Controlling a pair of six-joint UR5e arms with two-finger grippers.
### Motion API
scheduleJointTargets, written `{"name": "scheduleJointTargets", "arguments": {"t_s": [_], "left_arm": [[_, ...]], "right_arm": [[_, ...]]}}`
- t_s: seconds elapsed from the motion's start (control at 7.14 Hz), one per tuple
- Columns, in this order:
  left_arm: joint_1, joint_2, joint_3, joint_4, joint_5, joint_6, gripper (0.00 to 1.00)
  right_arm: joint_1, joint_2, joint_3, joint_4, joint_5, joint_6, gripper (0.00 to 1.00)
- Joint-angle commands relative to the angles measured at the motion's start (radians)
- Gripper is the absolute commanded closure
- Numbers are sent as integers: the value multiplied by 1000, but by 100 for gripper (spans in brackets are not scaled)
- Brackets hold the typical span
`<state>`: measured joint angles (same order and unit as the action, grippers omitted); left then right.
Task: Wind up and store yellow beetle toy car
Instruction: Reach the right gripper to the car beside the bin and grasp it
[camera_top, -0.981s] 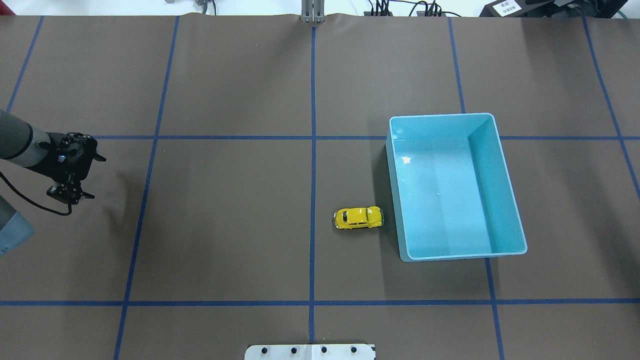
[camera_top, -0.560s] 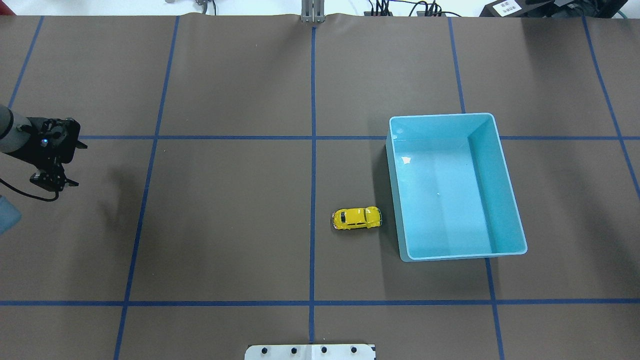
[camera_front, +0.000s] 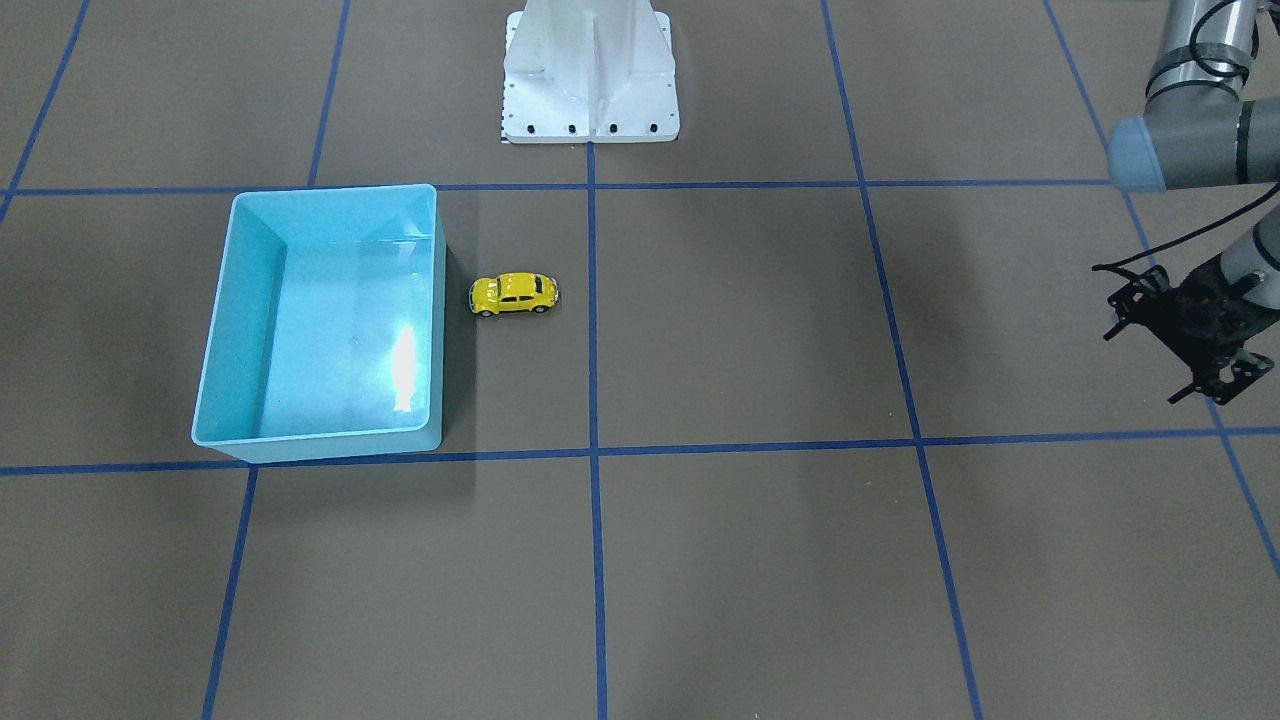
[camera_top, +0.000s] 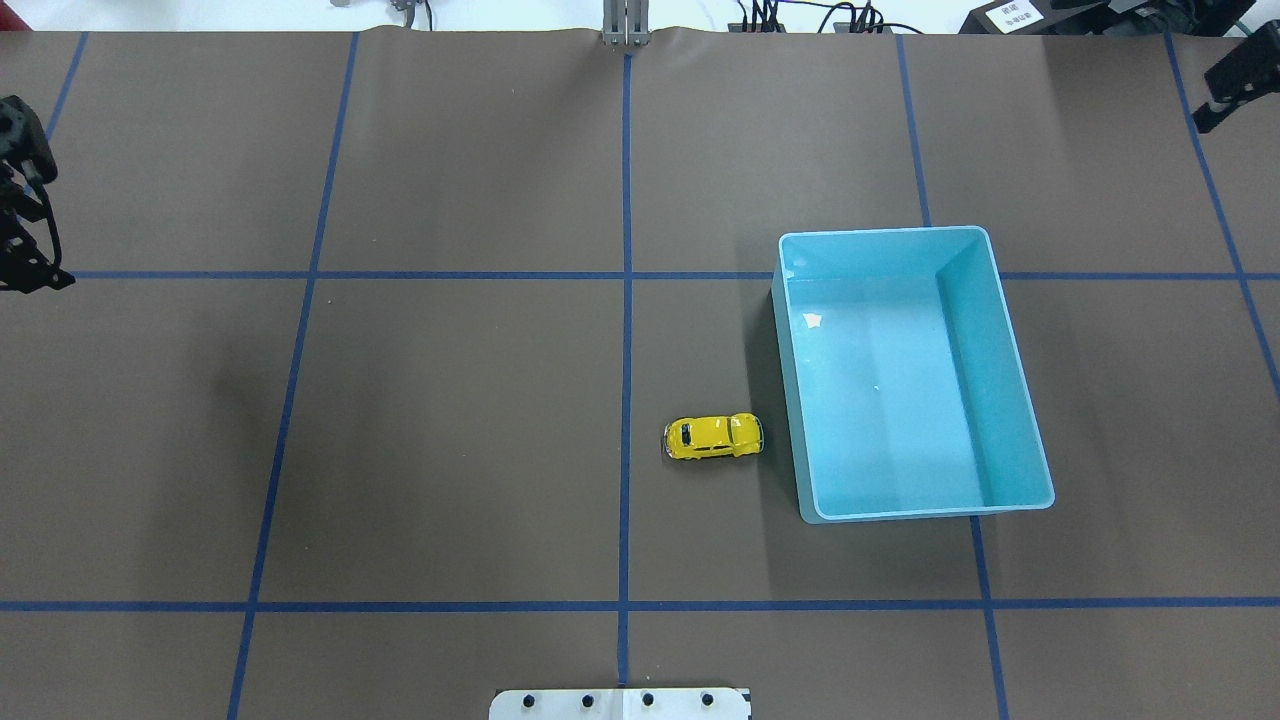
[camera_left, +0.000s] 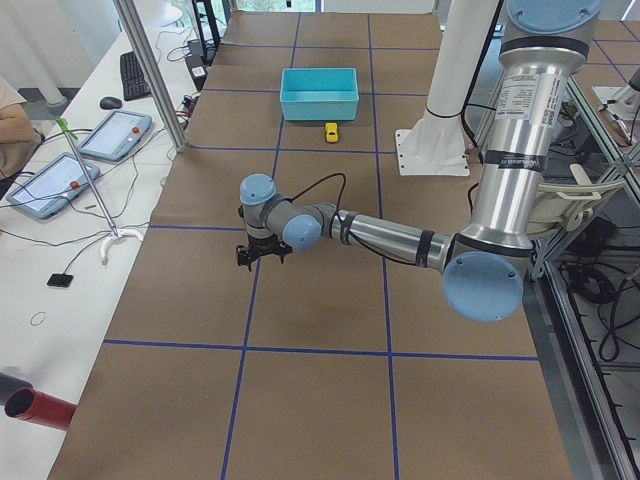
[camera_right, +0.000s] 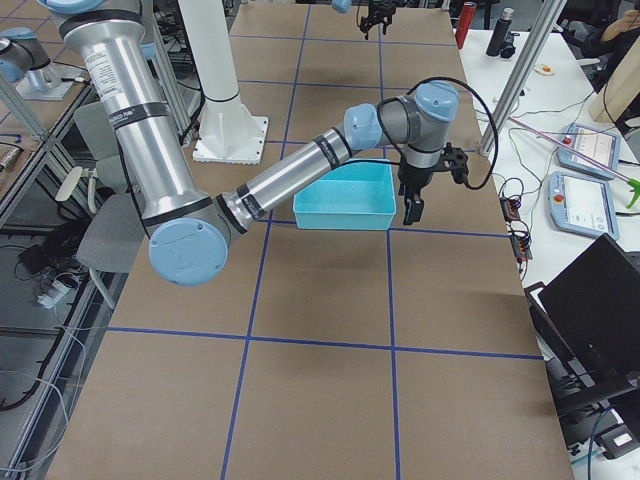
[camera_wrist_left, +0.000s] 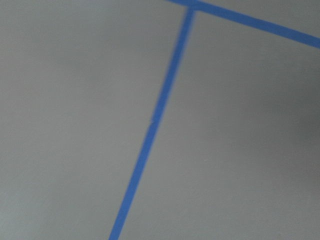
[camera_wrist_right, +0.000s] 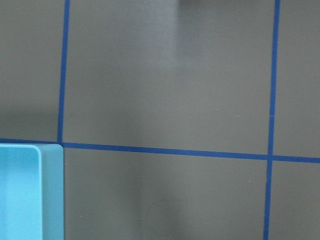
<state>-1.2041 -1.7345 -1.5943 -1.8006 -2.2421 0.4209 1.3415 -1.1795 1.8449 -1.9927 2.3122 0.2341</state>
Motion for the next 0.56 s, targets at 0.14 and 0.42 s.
{"name": "scheduleJointTargets", "arguments": {"t_s": [0.14,0.42], "left_arm": [[-112,-5,-24,73,-57,-307,0],[-234,-2,-24,244,-85,-303,0]], "right_arm": [[-252,104,155,21,-57,24,0],[-434,178,154,145,-95,-21,0]]}}
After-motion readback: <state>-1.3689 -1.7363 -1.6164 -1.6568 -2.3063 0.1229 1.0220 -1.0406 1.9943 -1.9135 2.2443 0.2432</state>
